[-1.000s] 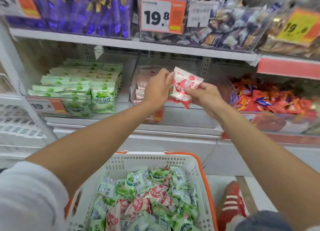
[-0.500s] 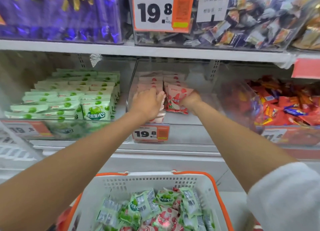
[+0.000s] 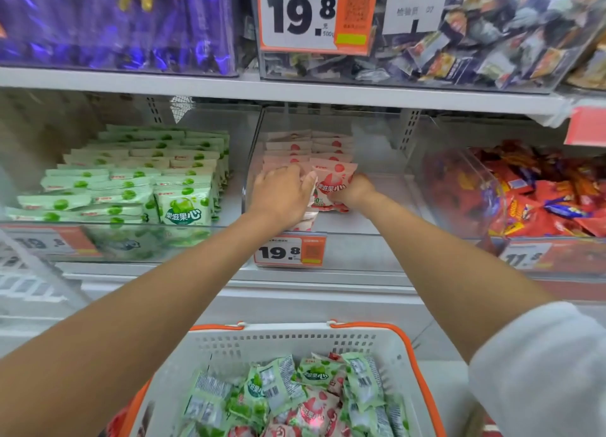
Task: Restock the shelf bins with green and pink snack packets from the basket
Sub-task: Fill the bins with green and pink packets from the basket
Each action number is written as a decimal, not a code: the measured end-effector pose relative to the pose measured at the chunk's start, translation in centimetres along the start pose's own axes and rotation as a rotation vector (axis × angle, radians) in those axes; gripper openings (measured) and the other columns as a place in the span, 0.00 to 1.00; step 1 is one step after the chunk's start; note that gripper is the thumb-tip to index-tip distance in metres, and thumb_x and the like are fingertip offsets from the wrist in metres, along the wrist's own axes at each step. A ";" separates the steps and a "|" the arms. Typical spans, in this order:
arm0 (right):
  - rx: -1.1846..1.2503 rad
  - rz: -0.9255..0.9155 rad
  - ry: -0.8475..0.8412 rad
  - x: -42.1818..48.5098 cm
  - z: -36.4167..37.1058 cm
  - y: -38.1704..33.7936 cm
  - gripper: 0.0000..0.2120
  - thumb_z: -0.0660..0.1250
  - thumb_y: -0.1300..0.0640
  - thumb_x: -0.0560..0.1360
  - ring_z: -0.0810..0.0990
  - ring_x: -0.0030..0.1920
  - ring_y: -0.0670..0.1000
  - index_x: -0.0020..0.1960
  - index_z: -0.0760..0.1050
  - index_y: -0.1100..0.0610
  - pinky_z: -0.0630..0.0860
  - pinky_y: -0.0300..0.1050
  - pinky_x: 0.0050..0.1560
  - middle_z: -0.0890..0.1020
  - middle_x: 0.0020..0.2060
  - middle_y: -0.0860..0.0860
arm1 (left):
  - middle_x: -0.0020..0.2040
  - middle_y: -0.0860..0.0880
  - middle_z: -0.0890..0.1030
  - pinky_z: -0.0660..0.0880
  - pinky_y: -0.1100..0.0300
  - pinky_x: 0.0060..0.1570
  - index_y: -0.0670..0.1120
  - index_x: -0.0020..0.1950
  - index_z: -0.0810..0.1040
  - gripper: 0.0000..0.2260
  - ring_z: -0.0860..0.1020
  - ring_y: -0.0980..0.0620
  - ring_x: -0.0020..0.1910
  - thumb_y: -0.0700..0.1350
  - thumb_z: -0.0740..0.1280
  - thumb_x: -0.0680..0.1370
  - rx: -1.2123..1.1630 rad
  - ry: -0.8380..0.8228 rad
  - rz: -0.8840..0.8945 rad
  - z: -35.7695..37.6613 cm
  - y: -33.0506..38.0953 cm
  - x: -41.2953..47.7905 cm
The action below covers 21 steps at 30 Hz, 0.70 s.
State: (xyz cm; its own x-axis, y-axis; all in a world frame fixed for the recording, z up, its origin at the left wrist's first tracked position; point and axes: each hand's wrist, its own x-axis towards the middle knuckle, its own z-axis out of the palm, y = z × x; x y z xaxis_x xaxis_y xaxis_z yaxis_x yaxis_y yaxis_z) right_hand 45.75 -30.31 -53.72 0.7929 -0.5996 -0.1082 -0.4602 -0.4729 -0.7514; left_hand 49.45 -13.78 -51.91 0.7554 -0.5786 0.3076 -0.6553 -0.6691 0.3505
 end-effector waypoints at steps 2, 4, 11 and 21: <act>0.016 0.024 -0.004 0.0 0.0 0.1 0.21 0.75 0.61 0.70 0.78 0.62 0.56 0.62 0.75 0.59 0.75 0.48 0.62 0.80 0.60 0.55 | 0.54 0.48 0.81 0.64 0.48 0.63 0.47 0.59 0.76 0.22 0.77 0.46 0.56 0.58 0.49 0.83 0.004 -0.005 -0.003 0.0 -0.1 0.0; 0.102 0.078 -0.014 0.1 -0.2 0.4 0.21 0.77 0.62 0.68 0.81 0.56 0.57 0.58 0.76 0.61 0.78 0.52 0.59 0.82 0.56 0.57 | 0.54 0.48 0.81 0.65 0.48 0.63 0.47 0.59 0.77 0.22 0.77 0.46 0.56 0.58 0.49 0.83 -0.001 -0.009 -0.008 0.1 -0.1 0.0; -0.275 -0.008 0.139 -3.9 -3.6 0.2 0.15 0.70 0.55 0.75 0.79 0.56 0.58 0.57 0.75 0.64 0.73 0.45 0.47 0.80 0.52 0.57 | 0.59 0.52 0.82 0.67 0.48 0.66 0.51 0.61 0.80 0.14 0.76 0.50 0.61 0.54 0.61 0.81 -0.028 0.103 0.072 -2.2 1.6 -1.2; -0.438 -0.488 0.277 -18.7 -2.4 2.7 0.03 0.63 0.58 0.76 0.76 0.40 0.54 0.46 0.74 0.56 0.71 0.49 0.41 0.79 0.41 0.51 | 0.36 0.52 0.79 0.69 0.57 0.36 0.47 0.39 0.75 0.06 0.77 0.48 0.39 0.47 0.63 0.74 -0.215 -0.120 -0.076 -3.2 3.9 -12.3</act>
State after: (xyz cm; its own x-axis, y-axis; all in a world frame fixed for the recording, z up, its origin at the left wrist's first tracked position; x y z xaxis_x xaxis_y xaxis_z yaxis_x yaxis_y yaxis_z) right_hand 28.68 -21.96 -52.14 0.8453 -0.3683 0.3870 -0.2430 -0.9102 -0.3354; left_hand 37.60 -7.77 -51.47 0.7893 -0.5898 0.1706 -0.5721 -0.6057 0.5530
